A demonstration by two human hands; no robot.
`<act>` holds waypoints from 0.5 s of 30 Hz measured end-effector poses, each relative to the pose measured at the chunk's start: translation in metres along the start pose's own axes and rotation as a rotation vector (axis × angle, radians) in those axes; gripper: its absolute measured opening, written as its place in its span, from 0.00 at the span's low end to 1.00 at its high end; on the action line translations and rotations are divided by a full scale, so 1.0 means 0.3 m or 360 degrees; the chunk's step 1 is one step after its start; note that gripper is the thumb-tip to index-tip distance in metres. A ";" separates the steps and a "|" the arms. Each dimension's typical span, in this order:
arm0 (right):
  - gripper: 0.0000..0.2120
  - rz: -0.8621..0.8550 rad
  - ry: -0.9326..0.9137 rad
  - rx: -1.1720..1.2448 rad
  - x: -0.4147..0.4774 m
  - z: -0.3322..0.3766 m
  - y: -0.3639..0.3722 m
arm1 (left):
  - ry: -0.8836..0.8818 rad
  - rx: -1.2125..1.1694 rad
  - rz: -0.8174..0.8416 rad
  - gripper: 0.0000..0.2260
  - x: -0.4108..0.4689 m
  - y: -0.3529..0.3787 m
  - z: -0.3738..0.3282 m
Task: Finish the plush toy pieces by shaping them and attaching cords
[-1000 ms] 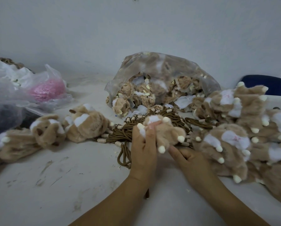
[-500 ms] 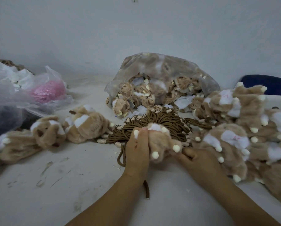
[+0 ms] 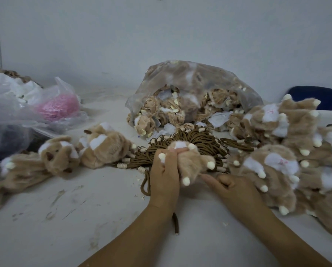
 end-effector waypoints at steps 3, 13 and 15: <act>0.22 -0.0020 0.0062 0.0142 -0.009 -0.003 0.023 | -0.0065 0.0055 0.0106 0.16 -0.018 0.040 0.011; 0.36 -0.0019 0.0037 -0.0153 -0.005 -0.020 -0.015 | 0.0003 -0.0104 -0.0063 0.18 0.020 -0.032 -0.008; 0.36 -0.0038 0.0135 -0.0131 -0.003 -0.038 -0.036 | 0.0000 -0.0150 -0.0128 0.17 0.039 -0.058 -0.008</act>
Point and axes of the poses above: each hand's wrist, its own x-axis towards the middle knuckle, its own y-axis out of the palm, z = x × y, the point moved 6 cm from there along x, towards the middle knuckle, and after that the axes turned 1 degree about -y, right-handed, at the moved point
